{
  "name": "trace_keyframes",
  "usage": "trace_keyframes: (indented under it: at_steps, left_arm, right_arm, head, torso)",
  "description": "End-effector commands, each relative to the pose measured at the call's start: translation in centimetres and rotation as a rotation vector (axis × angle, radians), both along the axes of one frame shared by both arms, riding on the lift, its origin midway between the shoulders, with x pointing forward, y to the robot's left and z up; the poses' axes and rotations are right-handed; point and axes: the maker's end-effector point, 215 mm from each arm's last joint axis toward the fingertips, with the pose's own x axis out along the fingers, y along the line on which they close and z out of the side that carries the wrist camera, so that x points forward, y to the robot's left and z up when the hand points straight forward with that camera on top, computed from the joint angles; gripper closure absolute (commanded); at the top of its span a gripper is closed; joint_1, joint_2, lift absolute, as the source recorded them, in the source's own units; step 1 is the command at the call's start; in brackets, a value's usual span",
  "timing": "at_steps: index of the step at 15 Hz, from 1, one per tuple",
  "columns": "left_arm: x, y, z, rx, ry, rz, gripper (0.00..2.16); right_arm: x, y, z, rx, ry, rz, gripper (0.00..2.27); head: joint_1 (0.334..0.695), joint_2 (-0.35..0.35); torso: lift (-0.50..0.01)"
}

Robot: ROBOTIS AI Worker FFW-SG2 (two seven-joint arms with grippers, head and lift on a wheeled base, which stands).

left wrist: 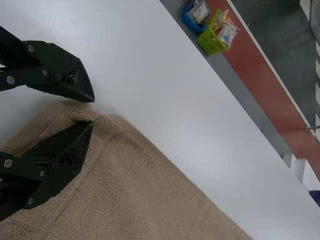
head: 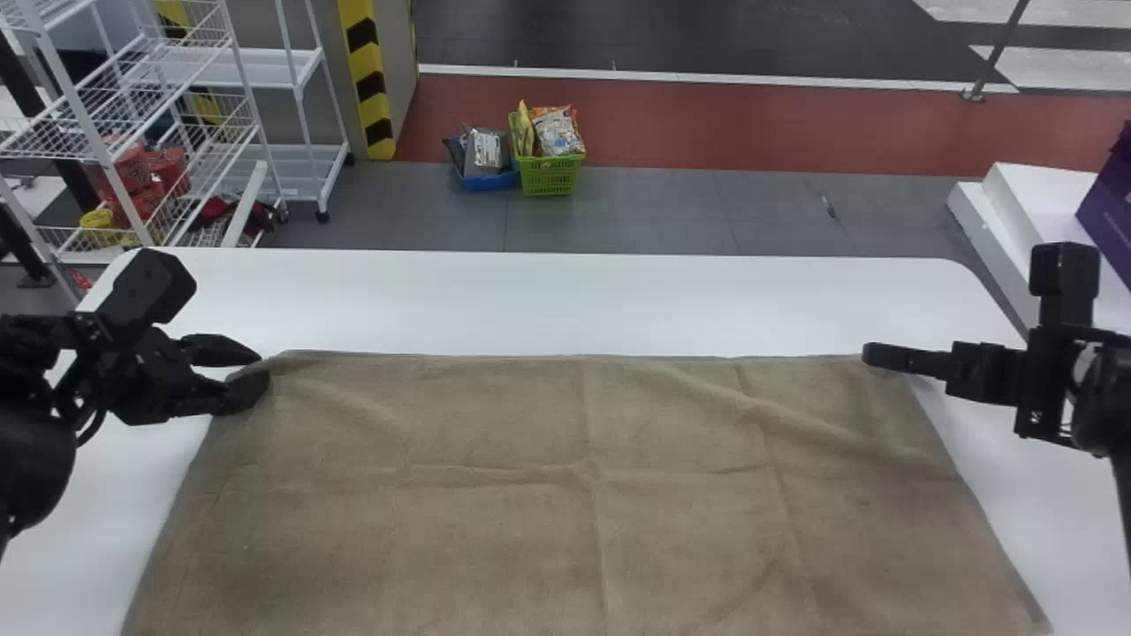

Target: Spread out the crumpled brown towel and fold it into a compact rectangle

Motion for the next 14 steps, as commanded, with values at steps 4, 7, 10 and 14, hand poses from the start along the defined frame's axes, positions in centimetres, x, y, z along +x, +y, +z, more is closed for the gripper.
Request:
trace_keyframes:
  at_steps: [4,7,10,14]
  left_arm:
    - [-0.32,-0.16,-0.19,-0.001,0.002,-0.015,0.71]
    - [-0.55,-0.09,-0.39,0.004,0.002,-0.021,0.71]
    - [-0.66,0.14,-0.43,0.005,0.005,-0.019,0.71]
    - [-0.73,0.24,-0.47,0.008,0.002,-0.021,0.71]
  right_arm:
    - [-0.03,-0.20,-0.35,-0.012,0.019,-0.001,0.59]
    - [0.22,0.19,-0.13,-0.015,0.019,0.009,0.73]
    - [0.28,0.46,-0.14,-0.012,0.021,0.011,0.80]
    - [0.07,0.65,-0.57,-0.012,0.040,0.019,0.80]
  head:
    - [0.695,-0.045]
    - [0.695,-0.045]
    - [0.695,-0.042]
    - [0.695,-0.037]
  torso:
    - [-0.127]
    - [-0.127]
    - [-0.127]
    - [-0.127]
